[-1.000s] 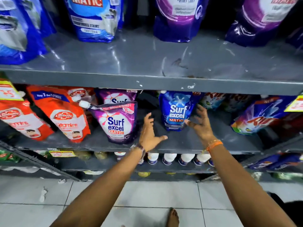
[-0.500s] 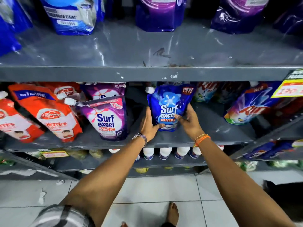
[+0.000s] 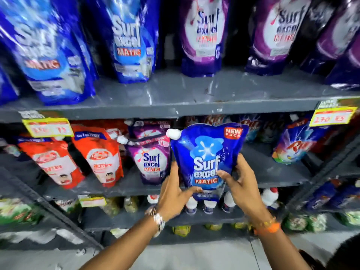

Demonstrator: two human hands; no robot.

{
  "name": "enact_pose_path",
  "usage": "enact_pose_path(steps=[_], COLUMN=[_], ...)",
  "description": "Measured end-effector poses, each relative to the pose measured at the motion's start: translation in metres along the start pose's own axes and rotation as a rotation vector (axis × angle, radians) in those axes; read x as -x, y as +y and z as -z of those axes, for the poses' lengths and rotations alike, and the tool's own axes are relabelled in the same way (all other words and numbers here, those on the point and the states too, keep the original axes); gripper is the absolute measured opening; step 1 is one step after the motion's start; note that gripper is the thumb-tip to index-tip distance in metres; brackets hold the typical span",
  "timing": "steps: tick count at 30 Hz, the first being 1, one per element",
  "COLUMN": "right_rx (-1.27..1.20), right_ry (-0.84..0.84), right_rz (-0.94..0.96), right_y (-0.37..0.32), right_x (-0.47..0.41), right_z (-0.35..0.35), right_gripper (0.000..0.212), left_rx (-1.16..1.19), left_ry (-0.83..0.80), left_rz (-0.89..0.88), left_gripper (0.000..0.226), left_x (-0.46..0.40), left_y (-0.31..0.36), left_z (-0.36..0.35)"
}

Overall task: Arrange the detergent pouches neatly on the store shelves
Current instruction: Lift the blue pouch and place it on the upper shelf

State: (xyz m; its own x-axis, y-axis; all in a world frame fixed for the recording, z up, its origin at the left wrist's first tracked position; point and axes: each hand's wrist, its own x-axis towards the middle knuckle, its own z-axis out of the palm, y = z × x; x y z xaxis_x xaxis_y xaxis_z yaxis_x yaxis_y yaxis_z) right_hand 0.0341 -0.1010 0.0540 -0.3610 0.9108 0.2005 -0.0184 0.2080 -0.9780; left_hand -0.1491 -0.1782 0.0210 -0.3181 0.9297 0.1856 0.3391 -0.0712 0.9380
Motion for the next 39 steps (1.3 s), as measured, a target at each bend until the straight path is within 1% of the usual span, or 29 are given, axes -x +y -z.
enact_pose_path(steps=[3, 7, 11, 14, 18, 23, 26, 29, 32, 34, 36, 39], right_rx=[0.011, -0.022, -0.107, -0.118, -0.074, -0.053, -0.021, 0.025, 0.056, 0.058, 0.055, 0.053], right_ry=[0.007, -0.002, -0.03, -0.057, -0.044, -0.025, -0.025, -0.006, 0.008, 0.009, 0.002, 0.003], right_rz=[0.12, 0.27, 0.411, 0.47, 0.498, 0.395, 0.362, 0.363, 0.366, 0.352, 0.337, 0.325], right_y=[-0.059, -0.132, -0.195, -0.221, -0.229, -0.217, -0.21, -0.203, -0.2, -0.2, -0.2, -0.2], right_x=[0.003, -0.01, -0.045, -0.086, -0.135, -0.163, -0.168, -0.174, -0.175, -0.173, -0.169, -0.153], right_z=[-0.013, -0.036, -0.067, -0.089, -0.121, -0.144, -0.151, -0.154, -0.157, -0.158, -0.157, -0.146], right_gripper=[0.041, 0.045, 0.043, 0.045, 0.047, 0.04, 0.037, 0.036, 0.041, 0.04, 0.046, 0.056], left_rx=[0.005, 0.06, 0.054, 0.038, 0.017, -0.001, 0.016, 0.051, 0.046, 0.031, 0.009, -0.05], left_ry=[0.059, 0.154, 0.22, 0.264, 0.3, 0.238, 0.245, 0.239, 0.234, 0.229, 0.25, 0.328], left_rz=[-0.11, -0.218, -0.344, -0.377, -0.345, -0.19, -0.149, -0.133, -0.137, -0.137, -0.146, -0.175], left_gripper=[0.087, 0.094, 0.089, 0.091, 0.093, 0.093, 0.092, 0.085, 0.081, 0.083, 0.089, 0.096], left_x=[0.008, 0.001, -0.022, -0.051, -0.091, -0.123, -0.132, -0.136, -0.137, -0.137, -0.132, -0.108], left_y=[0.046, 0.105, 0.163, 0.185, 0.191, 0.184, 0.177, 0.169, 0.163, 0.16, 0.16, 0.161], left_z=[0.028, 0.075, 0.128, 0.161, 0.192, 0.209, 0.211, 0.21, 0.209, 0.21, 0.21, 0.206])
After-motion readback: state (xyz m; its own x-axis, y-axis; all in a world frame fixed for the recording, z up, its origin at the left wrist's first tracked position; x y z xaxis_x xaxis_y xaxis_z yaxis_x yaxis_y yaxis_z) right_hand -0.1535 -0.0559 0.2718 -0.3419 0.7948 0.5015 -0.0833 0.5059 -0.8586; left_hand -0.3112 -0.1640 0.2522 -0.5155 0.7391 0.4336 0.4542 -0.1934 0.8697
